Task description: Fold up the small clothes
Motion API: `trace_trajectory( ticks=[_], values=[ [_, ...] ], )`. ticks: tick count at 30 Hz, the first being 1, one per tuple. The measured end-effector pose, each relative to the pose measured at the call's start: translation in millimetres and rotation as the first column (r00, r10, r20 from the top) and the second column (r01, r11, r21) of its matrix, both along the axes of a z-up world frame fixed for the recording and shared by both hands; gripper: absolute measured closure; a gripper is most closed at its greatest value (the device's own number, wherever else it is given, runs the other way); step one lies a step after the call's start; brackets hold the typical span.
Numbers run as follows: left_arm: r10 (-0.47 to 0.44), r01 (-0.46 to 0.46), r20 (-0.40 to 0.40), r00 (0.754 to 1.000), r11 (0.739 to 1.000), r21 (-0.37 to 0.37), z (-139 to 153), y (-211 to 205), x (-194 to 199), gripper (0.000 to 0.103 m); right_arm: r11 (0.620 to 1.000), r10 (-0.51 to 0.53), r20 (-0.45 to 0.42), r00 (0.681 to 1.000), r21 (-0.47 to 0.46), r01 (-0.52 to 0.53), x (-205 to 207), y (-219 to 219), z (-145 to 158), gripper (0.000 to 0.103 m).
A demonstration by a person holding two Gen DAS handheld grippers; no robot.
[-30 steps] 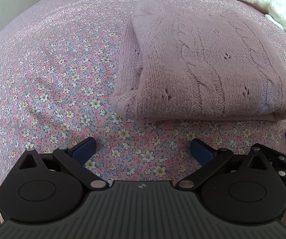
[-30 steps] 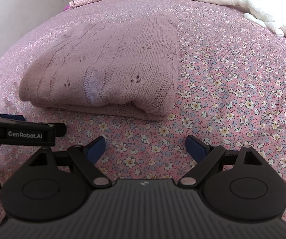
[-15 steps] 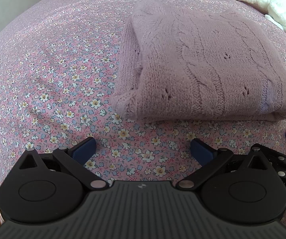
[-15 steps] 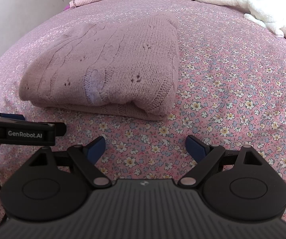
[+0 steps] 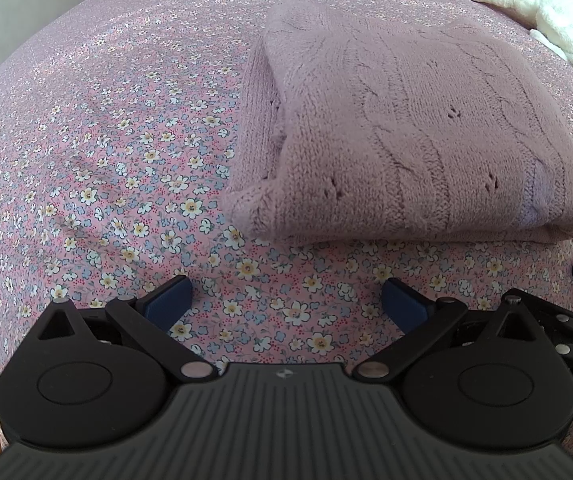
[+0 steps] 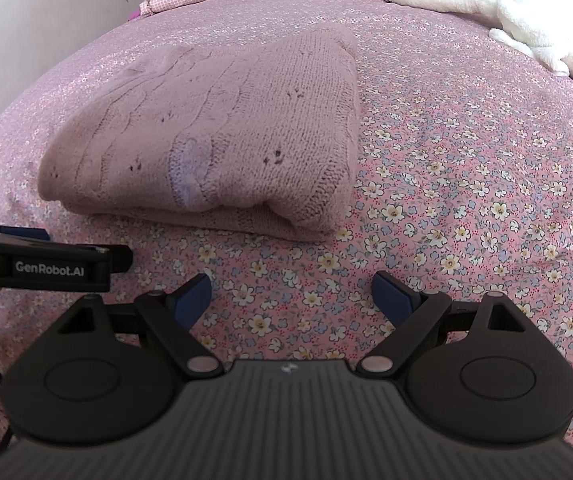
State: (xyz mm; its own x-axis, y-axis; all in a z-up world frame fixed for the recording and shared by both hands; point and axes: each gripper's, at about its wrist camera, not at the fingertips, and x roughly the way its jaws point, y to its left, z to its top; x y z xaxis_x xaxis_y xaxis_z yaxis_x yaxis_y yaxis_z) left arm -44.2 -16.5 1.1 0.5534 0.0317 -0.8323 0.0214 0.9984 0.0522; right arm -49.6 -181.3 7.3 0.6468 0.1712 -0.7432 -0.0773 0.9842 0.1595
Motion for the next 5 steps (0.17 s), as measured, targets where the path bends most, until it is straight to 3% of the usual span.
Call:
trace_trajectory(
  ticks=[5],
  values=[
    [-0.004, 0.004, 0.004, 1.000, 1.000, 0.001, -0.2, 1.0, 1.0, 0.000, 1.000, 0.002, -0.003, 1.000, -0.013, -0.002, 0.8, 1.9, -0.3, 0.013]
  ],
)
